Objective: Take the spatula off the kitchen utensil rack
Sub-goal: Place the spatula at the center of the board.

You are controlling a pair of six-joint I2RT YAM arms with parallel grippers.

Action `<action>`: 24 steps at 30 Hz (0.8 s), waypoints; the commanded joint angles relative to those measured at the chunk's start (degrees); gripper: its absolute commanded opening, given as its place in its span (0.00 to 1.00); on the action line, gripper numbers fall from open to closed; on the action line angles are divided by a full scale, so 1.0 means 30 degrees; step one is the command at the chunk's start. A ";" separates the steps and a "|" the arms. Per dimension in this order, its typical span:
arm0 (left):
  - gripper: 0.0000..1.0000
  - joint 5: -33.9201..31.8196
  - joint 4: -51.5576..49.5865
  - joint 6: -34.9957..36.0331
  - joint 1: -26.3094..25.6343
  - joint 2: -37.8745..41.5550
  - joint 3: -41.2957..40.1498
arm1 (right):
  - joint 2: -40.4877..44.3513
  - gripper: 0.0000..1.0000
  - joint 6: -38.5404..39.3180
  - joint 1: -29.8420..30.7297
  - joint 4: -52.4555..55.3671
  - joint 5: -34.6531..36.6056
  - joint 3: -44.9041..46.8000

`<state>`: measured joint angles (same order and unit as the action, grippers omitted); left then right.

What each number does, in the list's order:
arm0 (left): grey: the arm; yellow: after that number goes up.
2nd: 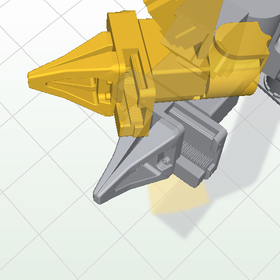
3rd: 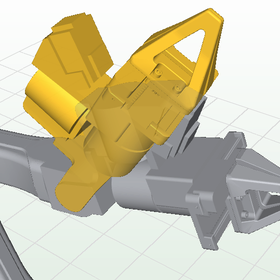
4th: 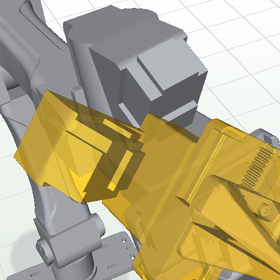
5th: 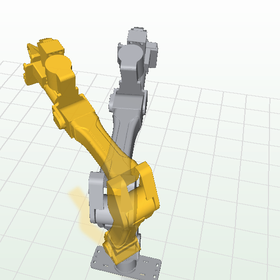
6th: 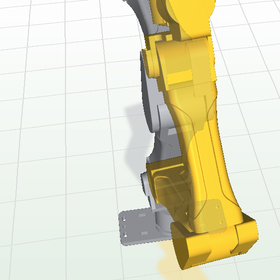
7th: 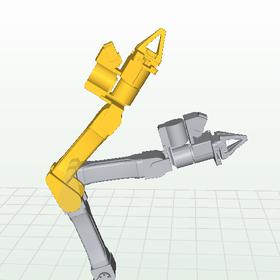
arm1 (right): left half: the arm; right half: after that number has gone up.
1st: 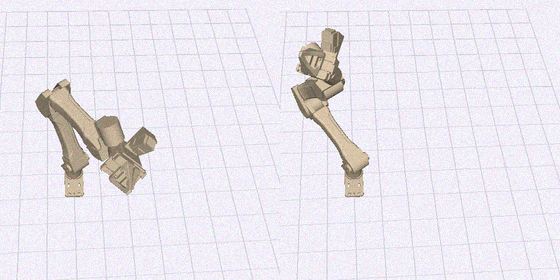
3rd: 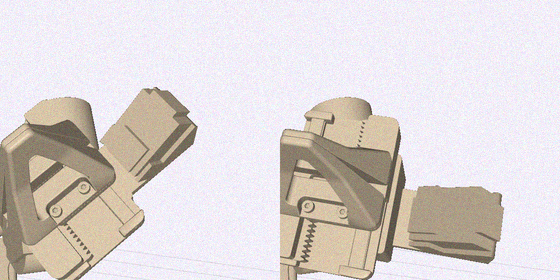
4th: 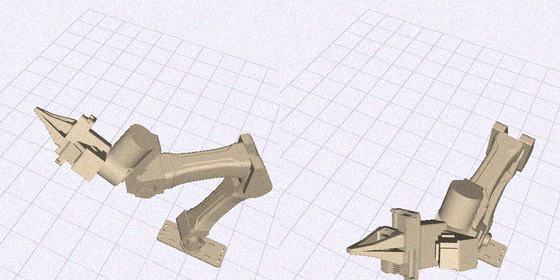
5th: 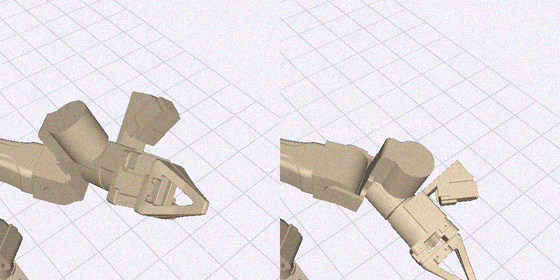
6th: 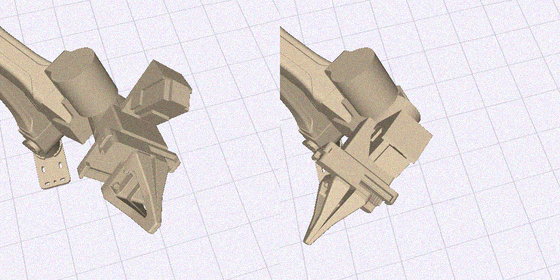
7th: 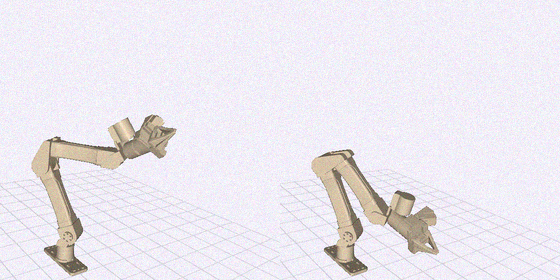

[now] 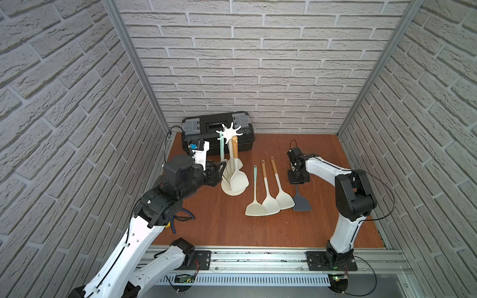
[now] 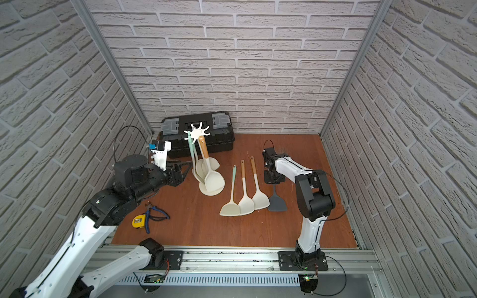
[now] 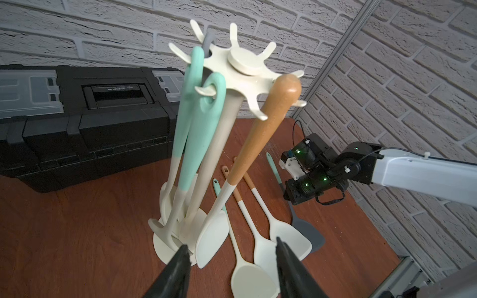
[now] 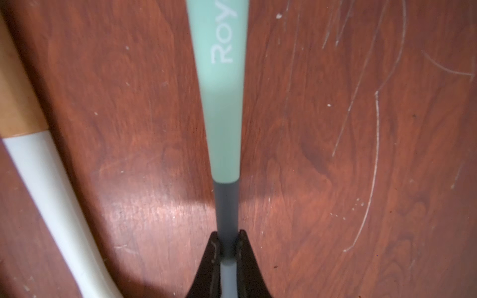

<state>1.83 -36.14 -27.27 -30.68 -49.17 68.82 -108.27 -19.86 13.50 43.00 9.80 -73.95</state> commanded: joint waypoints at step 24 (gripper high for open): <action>0.56 -0.0914 -0.0998 0.1267 0.0441 -0.0125 0.2170 | 0.3191 0.51 0.0708 0.0394 0.1633 -0.0724 -0.2685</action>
<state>1.58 -38.37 -26.46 -29.87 -50.19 71.44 -104.49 -18.83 13.69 46.28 8.71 -79.44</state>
